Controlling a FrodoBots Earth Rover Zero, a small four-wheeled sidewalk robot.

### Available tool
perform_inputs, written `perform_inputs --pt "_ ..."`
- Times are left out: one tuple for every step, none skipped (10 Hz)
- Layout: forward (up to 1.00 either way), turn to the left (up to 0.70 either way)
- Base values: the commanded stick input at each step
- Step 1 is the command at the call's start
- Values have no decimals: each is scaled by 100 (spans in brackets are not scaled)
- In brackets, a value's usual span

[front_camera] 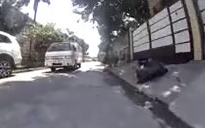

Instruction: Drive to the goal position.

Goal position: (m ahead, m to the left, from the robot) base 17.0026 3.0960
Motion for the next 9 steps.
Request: perform_inputs --pt "100 0" --pt "100 0" --pt "100 0" --pt "100 0" --pt "100 0" --pt "100 0" --pt "100 0" --pt "100 0" --pt "100 0"
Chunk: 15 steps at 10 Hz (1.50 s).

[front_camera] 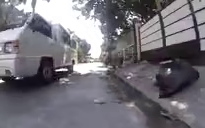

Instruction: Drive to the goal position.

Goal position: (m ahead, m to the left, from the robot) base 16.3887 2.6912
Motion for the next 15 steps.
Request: perform_inputs --pt "100 0" --pt "100 0" --pt "100 0" --pt "100 0" --pt "100 0" --pt "100 0" --pt "100 0" --pt "100 0" --pt "100 0" --pt "100 0" --pt "100 0" --pt "100 0" --pt "100 0" --pt "100 0" --pt "100 0"
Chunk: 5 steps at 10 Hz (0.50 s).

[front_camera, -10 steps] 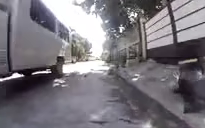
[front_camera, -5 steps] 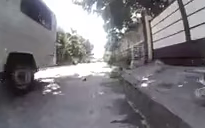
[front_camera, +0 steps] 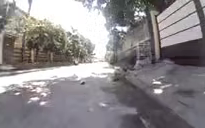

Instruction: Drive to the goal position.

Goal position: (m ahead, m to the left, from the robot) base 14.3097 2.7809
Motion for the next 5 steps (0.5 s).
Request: perform_inputs --pt "100 0" --pt "100 0" --pt "100 0" --pt "100 0" --pt "100 0"
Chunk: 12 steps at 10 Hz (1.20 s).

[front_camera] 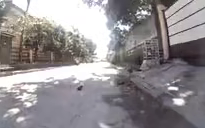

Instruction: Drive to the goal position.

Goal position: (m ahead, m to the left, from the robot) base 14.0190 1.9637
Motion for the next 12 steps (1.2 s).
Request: perform_inputs --pt "100 0" --pt "100 0" --pt "100 0" --pt "100 0" --pt "100 0" --pt "100 0" --pt "100 0" --pt "100 0" --pt "100 0" --pt "100 0" --pt "100 0" --pt "100 0"
